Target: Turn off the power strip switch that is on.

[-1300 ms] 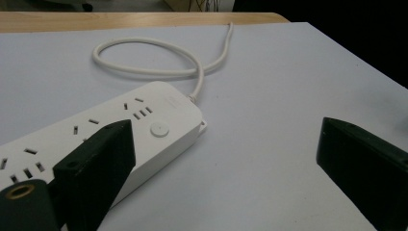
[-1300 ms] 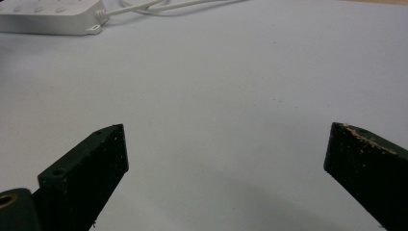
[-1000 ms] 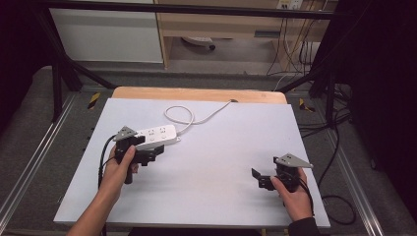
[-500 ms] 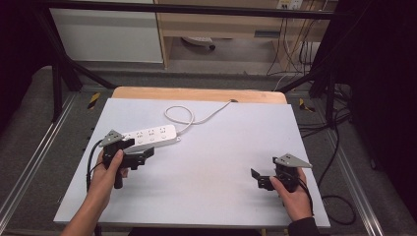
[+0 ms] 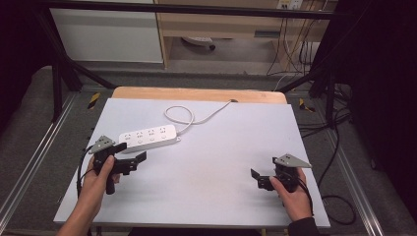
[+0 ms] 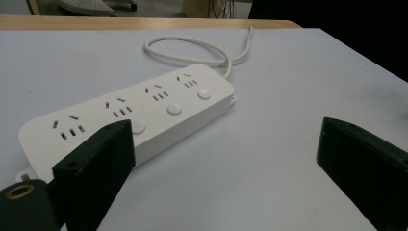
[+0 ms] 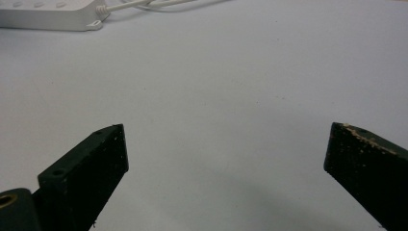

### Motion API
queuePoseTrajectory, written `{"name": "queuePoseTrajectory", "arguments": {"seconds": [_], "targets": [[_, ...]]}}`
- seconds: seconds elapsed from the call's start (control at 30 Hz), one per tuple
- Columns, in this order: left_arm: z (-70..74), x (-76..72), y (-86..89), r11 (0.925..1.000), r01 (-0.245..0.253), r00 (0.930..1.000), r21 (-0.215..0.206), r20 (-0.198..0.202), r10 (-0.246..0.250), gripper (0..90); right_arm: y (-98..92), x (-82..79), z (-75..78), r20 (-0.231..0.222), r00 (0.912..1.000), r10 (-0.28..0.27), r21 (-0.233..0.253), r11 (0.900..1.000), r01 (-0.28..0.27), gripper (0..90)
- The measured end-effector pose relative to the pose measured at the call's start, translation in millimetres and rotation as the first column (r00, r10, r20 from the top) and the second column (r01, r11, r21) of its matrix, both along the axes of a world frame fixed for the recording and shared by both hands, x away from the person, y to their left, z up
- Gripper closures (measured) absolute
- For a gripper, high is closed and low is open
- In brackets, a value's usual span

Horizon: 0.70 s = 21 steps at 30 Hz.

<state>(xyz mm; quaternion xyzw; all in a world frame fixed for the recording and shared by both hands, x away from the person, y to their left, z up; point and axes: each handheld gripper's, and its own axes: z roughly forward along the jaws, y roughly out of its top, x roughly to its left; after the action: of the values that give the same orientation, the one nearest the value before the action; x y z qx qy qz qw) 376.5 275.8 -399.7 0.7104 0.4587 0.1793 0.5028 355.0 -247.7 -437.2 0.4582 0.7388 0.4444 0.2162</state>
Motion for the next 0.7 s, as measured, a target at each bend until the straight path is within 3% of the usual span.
{"name": "queuePoseTrajectory", "arguments": {"seconds": [0.53,0.7], "targets": [[-2.3,-16.4,17.6,0.9999,-0.008,0.9999,0.008,0.01,0.007,6.0,0.5,0.3,-0.9,-0.001,1.0,0.003,-0.003,1.0,-0.003,2.3],[-7.9,-23.2,26.7,0.9995,-0.032,0.9994,0.001,0.014,0.032,6.1,0.0,0.1,-0.6,0.0,1.0,0.002,-0.002,1.0,-0.002,2.3]]}}
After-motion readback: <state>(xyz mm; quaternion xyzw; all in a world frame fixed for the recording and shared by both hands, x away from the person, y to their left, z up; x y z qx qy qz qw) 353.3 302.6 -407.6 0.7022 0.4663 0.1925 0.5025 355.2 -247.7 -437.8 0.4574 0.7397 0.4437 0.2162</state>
